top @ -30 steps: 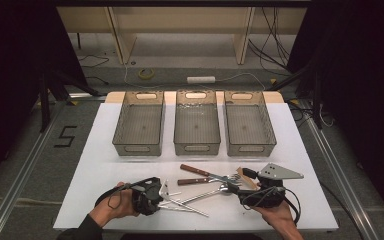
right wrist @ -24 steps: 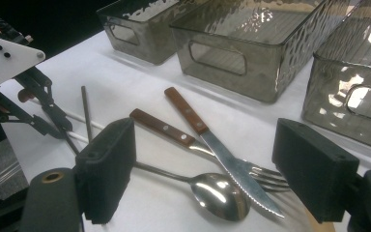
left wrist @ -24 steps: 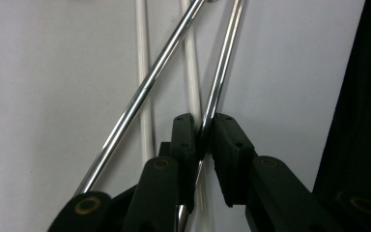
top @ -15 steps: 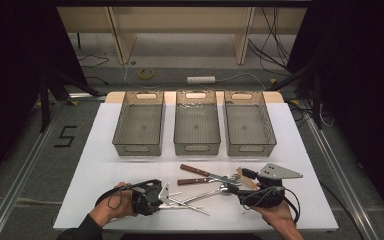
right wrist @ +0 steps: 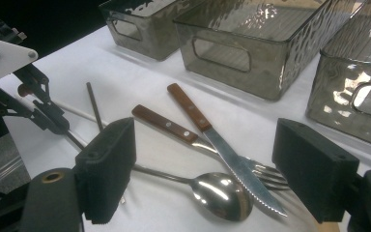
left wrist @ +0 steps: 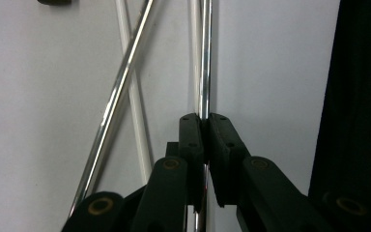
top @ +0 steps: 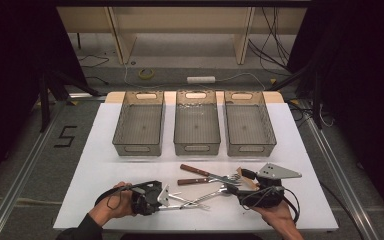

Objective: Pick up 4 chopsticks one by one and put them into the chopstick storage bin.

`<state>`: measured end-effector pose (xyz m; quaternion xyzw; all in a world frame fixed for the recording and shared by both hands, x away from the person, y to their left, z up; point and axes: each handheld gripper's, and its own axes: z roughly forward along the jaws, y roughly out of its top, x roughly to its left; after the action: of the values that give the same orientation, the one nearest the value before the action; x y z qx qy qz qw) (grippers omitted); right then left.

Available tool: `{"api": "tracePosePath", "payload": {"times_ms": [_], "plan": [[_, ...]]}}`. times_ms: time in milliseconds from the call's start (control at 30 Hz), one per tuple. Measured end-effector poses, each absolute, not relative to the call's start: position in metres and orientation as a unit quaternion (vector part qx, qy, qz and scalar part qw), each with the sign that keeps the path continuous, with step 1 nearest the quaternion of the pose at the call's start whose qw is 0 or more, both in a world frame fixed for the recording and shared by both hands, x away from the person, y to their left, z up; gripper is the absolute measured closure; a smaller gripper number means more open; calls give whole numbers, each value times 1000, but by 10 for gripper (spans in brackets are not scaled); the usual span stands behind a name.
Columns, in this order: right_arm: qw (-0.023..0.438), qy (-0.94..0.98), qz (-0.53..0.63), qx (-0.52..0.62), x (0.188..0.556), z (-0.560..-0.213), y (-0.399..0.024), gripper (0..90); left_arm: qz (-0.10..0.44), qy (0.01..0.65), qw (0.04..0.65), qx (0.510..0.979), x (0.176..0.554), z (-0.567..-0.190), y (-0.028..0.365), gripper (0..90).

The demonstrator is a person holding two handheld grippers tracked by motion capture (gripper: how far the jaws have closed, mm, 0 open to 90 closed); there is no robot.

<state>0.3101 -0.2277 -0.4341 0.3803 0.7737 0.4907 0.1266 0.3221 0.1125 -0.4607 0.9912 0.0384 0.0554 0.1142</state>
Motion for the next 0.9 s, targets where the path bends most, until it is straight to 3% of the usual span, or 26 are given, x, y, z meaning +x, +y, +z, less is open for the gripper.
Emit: {"api": "tracePosePath", "payload": {"times_ms": [900], "plan": [[122,777,488,379,310,-435,-227,246,45,36,113,992,316,-448,113,848]]}}
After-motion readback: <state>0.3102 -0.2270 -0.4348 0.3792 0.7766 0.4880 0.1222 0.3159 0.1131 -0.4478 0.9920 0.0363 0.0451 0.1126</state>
